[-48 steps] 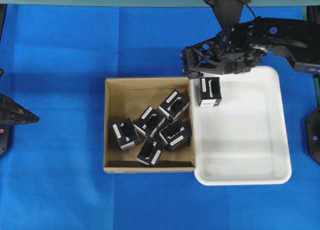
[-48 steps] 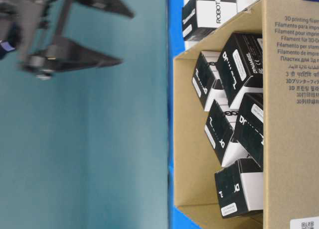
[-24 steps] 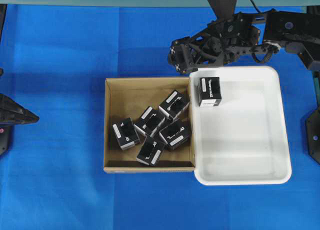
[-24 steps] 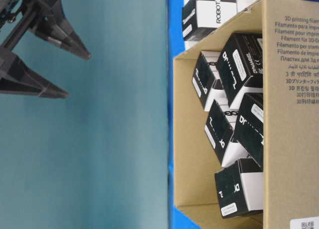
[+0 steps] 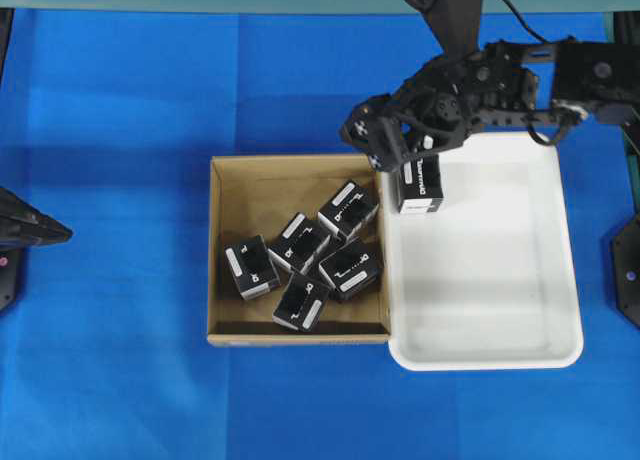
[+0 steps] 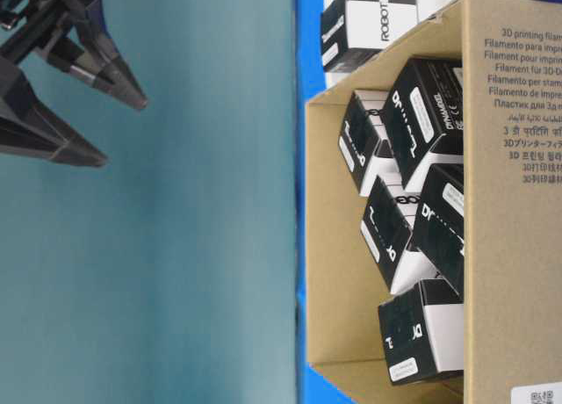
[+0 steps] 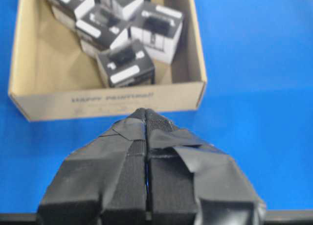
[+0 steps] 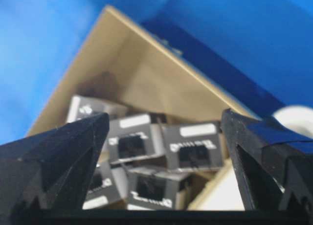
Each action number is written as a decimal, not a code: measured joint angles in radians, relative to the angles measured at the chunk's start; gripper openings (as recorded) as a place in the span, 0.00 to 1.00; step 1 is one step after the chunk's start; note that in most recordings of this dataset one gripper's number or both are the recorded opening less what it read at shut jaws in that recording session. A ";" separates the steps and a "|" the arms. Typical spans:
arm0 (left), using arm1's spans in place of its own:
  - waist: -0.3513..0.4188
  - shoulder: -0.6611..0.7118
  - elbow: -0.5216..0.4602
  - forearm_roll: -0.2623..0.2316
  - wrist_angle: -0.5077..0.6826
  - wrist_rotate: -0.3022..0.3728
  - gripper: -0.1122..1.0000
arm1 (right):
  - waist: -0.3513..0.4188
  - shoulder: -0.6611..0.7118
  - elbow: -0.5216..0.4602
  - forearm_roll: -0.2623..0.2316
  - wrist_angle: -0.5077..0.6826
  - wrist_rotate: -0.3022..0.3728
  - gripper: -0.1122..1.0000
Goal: Pick a box that is randomly placed inside the cardboard box.
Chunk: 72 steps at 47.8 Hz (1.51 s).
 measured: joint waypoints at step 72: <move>0.009 -0.049 -0.006 0.002 -0.017 -0.005 0.04 | 0.218 -0.482 0.403 -0.089 -0.577 -0.436 0.95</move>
